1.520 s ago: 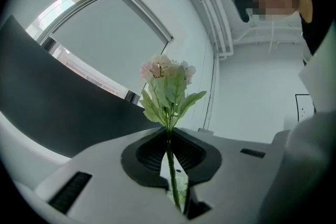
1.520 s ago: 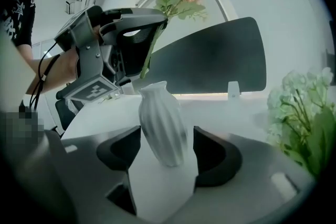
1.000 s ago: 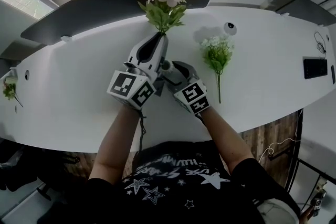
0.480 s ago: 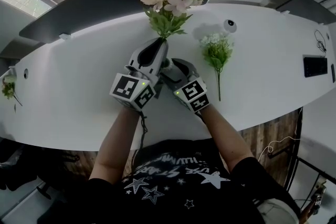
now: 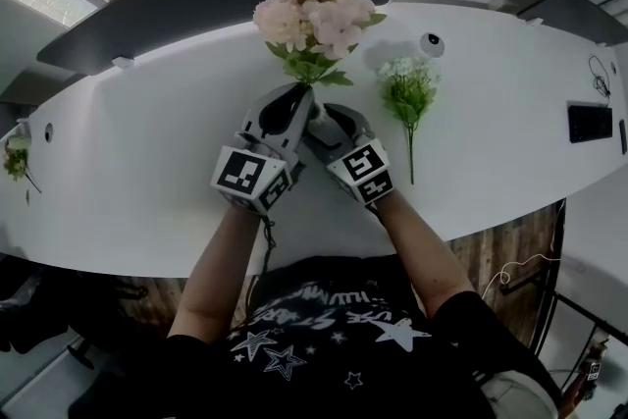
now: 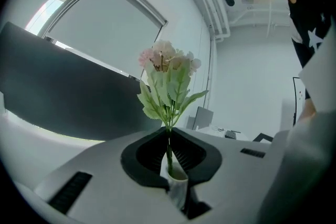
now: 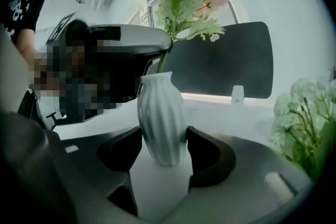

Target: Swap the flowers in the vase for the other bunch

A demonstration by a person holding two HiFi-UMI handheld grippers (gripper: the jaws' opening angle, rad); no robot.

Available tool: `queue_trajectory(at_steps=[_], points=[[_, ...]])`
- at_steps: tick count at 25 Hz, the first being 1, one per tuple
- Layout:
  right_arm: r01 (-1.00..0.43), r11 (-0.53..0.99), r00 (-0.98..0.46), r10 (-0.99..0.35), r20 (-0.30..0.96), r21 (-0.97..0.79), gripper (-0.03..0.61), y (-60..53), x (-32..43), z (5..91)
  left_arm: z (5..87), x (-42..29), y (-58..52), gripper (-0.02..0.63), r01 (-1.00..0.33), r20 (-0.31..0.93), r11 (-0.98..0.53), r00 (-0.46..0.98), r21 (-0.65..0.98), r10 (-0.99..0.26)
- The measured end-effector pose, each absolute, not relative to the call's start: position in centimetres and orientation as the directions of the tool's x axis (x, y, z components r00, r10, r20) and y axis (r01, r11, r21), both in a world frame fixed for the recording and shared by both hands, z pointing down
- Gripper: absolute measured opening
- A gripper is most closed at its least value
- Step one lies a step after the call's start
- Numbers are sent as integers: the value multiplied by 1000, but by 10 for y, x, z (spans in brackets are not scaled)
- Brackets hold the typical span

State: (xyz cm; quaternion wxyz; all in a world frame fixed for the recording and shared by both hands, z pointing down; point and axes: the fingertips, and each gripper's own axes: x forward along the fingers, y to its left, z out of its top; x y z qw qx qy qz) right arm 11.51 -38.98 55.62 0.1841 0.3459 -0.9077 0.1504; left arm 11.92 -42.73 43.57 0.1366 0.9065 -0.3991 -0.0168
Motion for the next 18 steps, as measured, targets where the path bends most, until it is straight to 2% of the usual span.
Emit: queue_trajectory(at_steps=[12,18], points=[[-689,710,-690,-580,433,-147,264,-381,114,563,475,113,-390,32,-727,182,-666,687,167,-704],[-699,702,-679,-591,436,-137,264,-382,117,568,476,113,-388,32,-737,191,-658,675,154,-712]])
